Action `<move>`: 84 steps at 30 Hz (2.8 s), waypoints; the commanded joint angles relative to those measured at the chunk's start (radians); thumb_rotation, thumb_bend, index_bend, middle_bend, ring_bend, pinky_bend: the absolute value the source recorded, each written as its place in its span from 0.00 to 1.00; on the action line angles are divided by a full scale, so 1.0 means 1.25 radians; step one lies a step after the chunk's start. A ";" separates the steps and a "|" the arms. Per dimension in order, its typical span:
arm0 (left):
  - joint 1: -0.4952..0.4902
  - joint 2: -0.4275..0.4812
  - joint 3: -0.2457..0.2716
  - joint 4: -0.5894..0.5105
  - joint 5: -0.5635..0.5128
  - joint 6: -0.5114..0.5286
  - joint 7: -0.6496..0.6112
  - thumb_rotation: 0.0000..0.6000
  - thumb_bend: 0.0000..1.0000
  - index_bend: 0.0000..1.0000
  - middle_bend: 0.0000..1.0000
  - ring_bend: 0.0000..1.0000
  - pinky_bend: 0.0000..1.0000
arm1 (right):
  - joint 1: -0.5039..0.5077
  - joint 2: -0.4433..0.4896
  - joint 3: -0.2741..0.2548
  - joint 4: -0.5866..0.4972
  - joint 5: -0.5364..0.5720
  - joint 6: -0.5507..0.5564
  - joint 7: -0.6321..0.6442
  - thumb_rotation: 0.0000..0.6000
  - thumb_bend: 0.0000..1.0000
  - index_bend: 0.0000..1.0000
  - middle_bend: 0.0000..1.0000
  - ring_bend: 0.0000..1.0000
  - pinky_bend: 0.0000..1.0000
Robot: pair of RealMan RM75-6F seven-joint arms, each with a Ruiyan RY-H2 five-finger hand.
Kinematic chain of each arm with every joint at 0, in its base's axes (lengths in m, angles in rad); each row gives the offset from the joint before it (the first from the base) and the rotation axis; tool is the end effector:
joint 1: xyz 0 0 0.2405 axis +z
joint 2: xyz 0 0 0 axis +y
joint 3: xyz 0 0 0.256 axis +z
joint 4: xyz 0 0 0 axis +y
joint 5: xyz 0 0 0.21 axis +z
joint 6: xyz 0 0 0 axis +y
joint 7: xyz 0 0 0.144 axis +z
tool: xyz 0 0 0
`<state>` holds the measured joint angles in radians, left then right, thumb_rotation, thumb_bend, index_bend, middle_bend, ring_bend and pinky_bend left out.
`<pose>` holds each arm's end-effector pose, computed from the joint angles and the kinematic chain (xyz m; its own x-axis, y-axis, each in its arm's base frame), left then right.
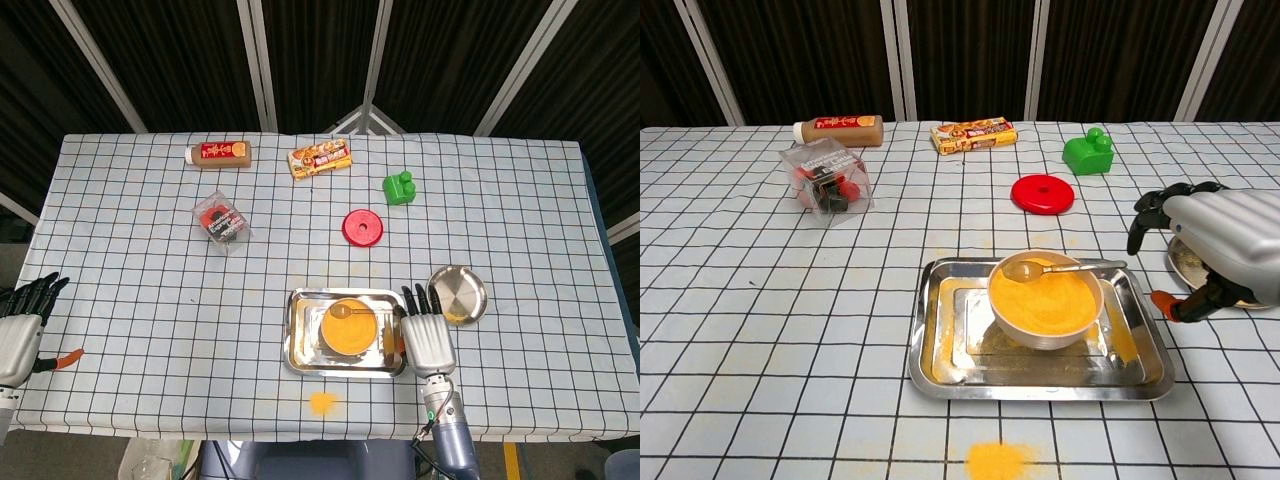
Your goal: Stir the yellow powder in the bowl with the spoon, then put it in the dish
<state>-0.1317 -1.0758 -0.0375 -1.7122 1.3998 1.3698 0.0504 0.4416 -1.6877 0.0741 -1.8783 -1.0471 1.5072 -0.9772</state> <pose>-0.3056 0.1897 0.1512 0.3760 0.1202 0.9188 0.9233 0.0356 -0.3825 -0.1482 -0.2262 -0.0089 0.5319 -0.1788 0.8277 -0.8466 -0.0901 0.5246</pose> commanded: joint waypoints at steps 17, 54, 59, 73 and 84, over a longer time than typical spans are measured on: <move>0.003 -0.020 -0.010 0.067 0.093 0.090 0.024 1.00 0.00 0.00 0.00 0.00 0.00 | 0.020 -0.050 0.042 0.062 0.031 -0.045 0.032 1.00 0.41 0.37 0.07 0.00 0.00; 0.001 -0.020 -0.007 0.060 0.066 0.063 0.022 1.00 0.00 0.00 0.00 0.00 0.00 | 0.063 -0.108 0.094 0.159 0.061 -0.085 0.056 1.00 0.48 0.47 0.25 0.00 0.00; 0.001 -0.020 -0.007 0.058 0.064 0.062 0.023 1.00 0.00 0.00 0.00 0.00 0.00 | 0.066 -0.113 0.096 0.168 0.052 -0.087 0.070 1.00 0.48 0.47 0.31 0.00 0.00; 0.000 -0.020 -0.008 0.057 0.058 0.058 0.024 1.00 0.00 0.00 0.00 0.00 0.00 | 0.070 -0.137 0.096 0.196 0.055 -0.094 0.084 1.00 0.48 0.47 0.33 0.00 0.00; 0.001 -0.020 -0.009 0.054 0.052 0.056 0.028 1.00 0.00 0.00 0.00 0.00 0.00 | 0.071 -0.151 0.094 0.213 0.045 -0.096 0.097 1.00 0.48 0.49 0.34 0.00 0.00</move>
<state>-0.1308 -1.1006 -0.0488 -1.6440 1.4649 1.4396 0.0856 0.5307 -1.8761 0.1923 -1.6120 -0.9908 1.3874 -0.8556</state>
